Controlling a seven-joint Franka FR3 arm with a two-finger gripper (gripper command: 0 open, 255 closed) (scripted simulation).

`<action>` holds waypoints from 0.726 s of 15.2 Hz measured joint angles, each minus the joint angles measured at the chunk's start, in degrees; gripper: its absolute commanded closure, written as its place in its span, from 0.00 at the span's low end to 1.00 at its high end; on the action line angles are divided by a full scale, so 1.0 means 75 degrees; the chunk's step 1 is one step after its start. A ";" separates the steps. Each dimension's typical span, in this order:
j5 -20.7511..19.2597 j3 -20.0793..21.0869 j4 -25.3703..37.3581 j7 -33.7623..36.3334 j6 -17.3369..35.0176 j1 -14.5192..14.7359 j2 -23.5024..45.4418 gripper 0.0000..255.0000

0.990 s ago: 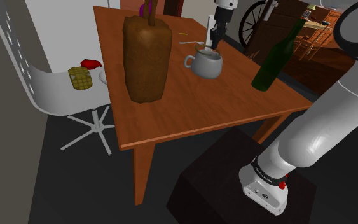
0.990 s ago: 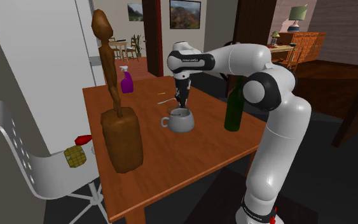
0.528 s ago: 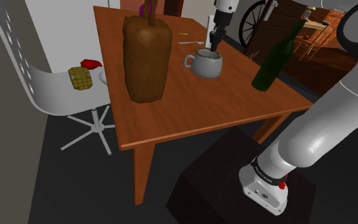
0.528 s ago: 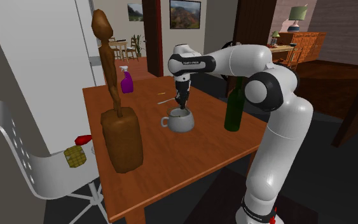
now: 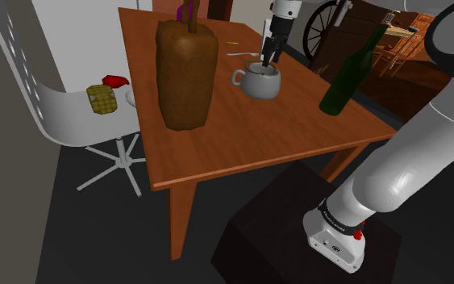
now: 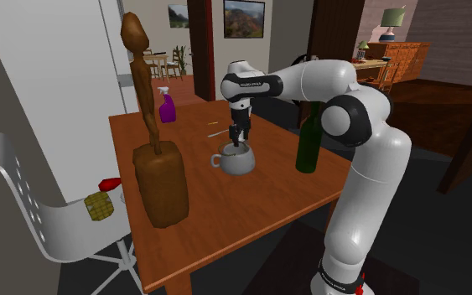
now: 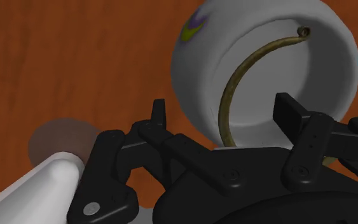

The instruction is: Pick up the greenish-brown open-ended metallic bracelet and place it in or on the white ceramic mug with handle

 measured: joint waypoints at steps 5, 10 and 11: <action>0.0009 0.0002 0.0541 -0.0008 -0.0511 0.0002 0.0037 0.00; 0.0038 -0.0002 0.1165 -0.0032 -0.1000 -0.0001 0.0181 0.00; 0.0039 -0.0003 0.1179 -0.0034 -0.1010 -0.0001 0.0186 0.00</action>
